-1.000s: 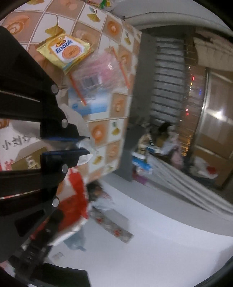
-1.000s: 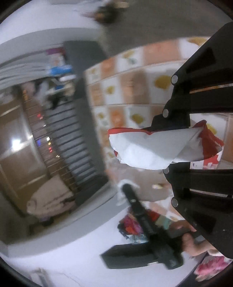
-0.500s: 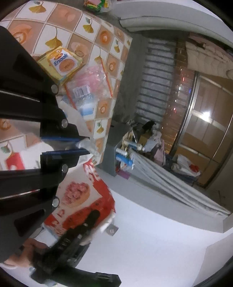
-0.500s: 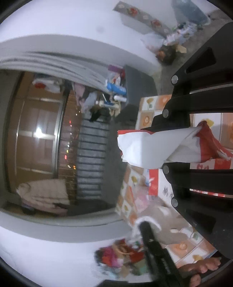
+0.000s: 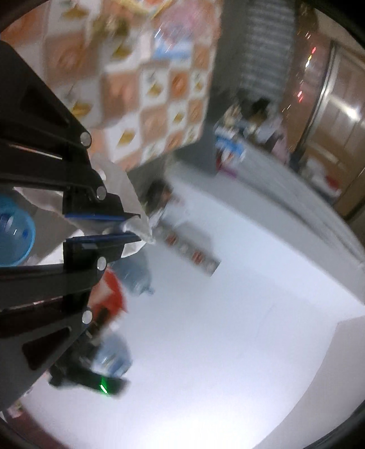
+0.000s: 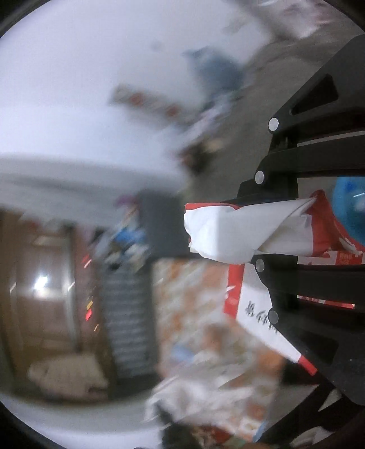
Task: Collect trash
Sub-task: 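Carry tissue and paper bag over the blue basket and open both grippers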
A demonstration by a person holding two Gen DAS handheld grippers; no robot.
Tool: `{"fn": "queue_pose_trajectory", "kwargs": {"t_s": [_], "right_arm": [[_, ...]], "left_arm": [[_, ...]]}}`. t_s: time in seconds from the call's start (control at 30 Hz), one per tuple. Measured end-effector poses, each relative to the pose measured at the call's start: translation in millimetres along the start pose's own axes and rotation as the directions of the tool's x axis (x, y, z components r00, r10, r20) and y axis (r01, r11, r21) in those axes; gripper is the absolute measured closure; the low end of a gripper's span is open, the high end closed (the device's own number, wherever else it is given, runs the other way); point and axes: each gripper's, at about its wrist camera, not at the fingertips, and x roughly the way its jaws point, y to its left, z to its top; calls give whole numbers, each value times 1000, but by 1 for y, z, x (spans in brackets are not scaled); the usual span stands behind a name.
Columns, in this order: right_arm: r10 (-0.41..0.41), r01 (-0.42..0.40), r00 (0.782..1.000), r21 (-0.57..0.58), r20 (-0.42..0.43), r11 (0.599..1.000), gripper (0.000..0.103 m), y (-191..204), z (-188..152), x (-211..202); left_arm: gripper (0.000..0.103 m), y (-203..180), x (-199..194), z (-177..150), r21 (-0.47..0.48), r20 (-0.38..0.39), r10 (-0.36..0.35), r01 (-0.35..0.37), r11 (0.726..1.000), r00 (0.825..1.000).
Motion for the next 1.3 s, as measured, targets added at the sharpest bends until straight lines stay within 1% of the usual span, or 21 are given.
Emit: {"fn": "queue_pose_trajectory", "kwargs": {"t_s": [0.07, 0.13, 0.2, 0.23, 0.3, 0.37, 0.4, 0.43, 0.47, 0.5, 0.53, 0.57, 0.6, 0.67, 0.77, 0.87, 1.03, 1.13, 1.2, 1.23, 1.3], "right_arm": [[-41, 52, 991, 77, -130, 996, 87, -28, -46, 12], [-82, 132, 954, 160, -290, 978, 87, -54, -105, 28], [-53, 156, 928, 255, -370, 954, 87, -73, -145, 39], [-32, 179, 907, 314, -420, 932, 86, -84, -173, 53], [-41, 237, 868, 341, -495, 910, 84, -90, -202, 75], [-30, 249, 834, 327, -551, 911, 82, -93, -227, 105], [-15, 247, 817, 327, -577, 912, 74, -93, -236, 117], [18, 248, 788, 344, -616, 906, 68, -97, -244, 125], [67, 251, 764, 391, -642, 886, 67, -98, -247, 133], [89, 236, 780, 423, -620, 875, 64, -98, -246, 132], [81, 227, 797, 421, -599, 878, 47, -97, -245, 128], [22, 245, 806, 369, -591, 897, 36, -93, -239, 126], [-56, 279, 806, 295, -590, 914, 25, -87, -232, 124], [-126, 302, 810, 222, -573, 927, 24, -78, -221, 121], [-90, 265, 830, 247, -551, 932, 24, -76, -219, 113], [-78, 264, 838, 278, -539, 924, 24, -90, -228, 110], [-108, 294, 877, 346, -468, 891, 24, -108, -233, 93], [-124, 295, 907, 398, -403, 869, 24, -116, -227, 82], [-134, 296, 916, 411, -378, 862, 24, -119, -225, 80], [-128, 288, 920, 418, -370, 861, 24, -120, -224, 80], [-103, 259, 931, 437, -349, 861, 24, -120, -223, 79]], "left_arm": [[95, -16, 23, -17, -6, -59, -60, 60, 998, 996], [95, -28, 41, -31, 2, -104, -83, 84, 996, 991], [95, -39, 61, -45, 13, -151, -89, 92, 996, 985], [95, -43, 66, -51, 16, -168, -89, 93, 996, 982], [95, -51, 79, -61, 15, -216, -93, 99, 995, 972], [95, -56, 87, -68, 23, -247, -88, 97, 995, 965], [95, -60, 91, -72, 36, -261, -84, 96, 995, 962], [95, -61, 92, -74, 45, -268, -78, 93, 995, 960], [95, -64, 92, -77, 52, -271, -71, 88, 995, 960], [95, -63, 93, -78, 55, -273, -68, 86, 995, 960], [95, -63, 95, -80, 59, -274, -63, 82, 995, 960], [95, -63, 96, -82, 59, -276, -59, 78, 995, 959], [95, -62, 99, -83, 58, -283, -59, 79, 995, 957], [95, -63, 107, -88, 48, -310, -69, 88, 995, 948], [95, -68, 122, -99, 53, -366, -94, 121, 991, 926], [95, -78, 140, -123, 42, -456, -134, 172, 984, 880], [94, -79, 185, -181, -49, -622, -187, 201, 978, 761], [93, -82, 207, -208, -56, -662, -181, 193, 980, 727], [77, -83, 221, -222, -61, -684, -183, 194, 979, 706], [66, -83, 227, -228, -64, -698, -175, 182, 981, 695], [64, -83, 231, -231, -87, -698, -193, 187, 979, 689]]}}
